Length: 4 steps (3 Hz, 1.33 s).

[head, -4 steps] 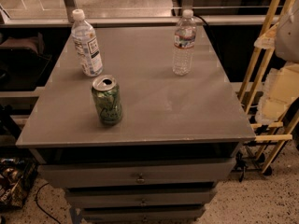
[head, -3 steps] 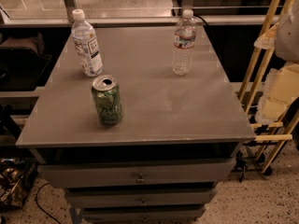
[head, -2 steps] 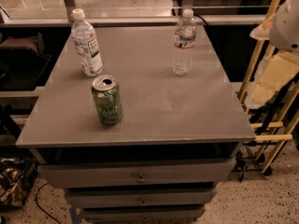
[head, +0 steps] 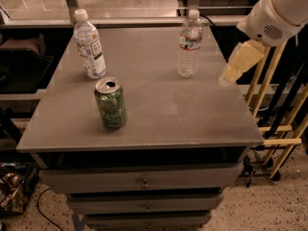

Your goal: Knock water bottle over

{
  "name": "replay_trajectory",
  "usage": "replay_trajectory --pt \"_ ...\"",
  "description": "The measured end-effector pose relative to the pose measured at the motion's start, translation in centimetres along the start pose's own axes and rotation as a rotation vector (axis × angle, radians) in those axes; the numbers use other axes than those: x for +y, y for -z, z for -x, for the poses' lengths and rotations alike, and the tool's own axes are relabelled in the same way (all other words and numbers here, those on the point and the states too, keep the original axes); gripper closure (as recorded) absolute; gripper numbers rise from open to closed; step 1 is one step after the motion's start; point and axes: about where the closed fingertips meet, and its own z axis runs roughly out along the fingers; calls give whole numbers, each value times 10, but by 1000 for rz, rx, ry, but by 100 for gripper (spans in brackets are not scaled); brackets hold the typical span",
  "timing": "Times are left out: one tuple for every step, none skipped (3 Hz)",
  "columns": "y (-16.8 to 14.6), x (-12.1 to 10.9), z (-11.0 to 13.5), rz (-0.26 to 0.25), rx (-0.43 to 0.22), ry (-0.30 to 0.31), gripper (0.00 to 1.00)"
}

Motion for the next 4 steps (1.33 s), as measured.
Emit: replay_trajectory --pt "-5 -3 1 -3 -6 -13 0" --pt "-13 -12 -1 -39 -58 -58 0" --pt "-23 -47 -1 -133 -146 -134 0" --pt "-36 -75 0 -180 -242 -204 0"
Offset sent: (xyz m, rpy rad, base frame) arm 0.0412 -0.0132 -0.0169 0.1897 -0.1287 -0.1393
